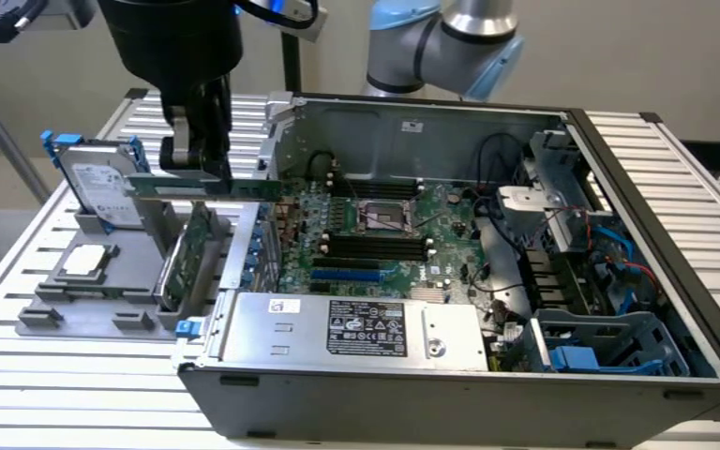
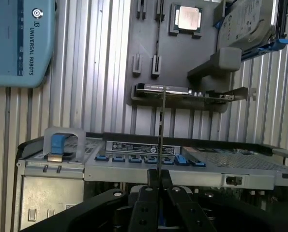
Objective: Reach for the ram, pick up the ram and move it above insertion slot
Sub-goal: 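Pick up the ram and move it above insertion slot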
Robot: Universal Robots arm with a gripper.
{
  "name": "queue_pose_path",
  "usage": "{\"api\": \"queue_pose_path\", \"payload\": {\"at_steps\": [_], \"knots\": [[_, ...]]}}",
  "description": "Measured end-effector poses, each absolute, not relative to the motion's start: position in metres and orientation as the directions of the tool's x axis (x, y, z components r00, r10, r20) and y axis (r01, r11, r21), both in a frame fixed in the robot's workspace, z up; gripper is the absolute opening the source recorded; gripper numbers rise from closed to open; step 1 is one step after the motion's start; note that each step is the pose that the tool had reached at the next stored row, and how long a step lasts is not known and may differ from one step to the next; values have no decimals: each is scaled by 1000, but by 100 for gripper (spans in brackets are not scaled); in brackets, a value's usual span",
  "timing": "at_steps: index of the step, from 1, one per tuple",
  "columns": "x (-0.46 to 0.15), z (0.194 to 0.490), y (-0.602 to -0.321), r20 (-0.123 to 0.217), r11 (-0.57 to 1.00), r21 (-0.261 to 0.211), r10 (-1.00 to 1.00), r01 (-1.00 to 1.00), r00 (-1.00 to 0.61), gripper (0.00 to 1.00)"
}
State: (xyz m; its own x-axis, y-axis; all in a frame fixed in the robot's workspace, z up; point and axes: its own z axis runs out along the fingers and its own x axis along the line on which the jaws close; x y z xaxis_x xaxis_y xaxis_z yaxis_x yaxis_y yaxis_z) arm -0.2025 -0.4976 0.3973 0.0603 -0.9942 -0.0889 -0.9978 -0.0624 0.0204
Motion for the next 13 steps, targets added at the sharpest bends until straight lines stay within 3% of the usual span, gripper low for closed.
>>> {"api": "queue_pose_path", "payload": {"at_steps": [13], "knots": [[-143, 397, -498, -89, -62, 21, -994, -998, 60, 13]]}}
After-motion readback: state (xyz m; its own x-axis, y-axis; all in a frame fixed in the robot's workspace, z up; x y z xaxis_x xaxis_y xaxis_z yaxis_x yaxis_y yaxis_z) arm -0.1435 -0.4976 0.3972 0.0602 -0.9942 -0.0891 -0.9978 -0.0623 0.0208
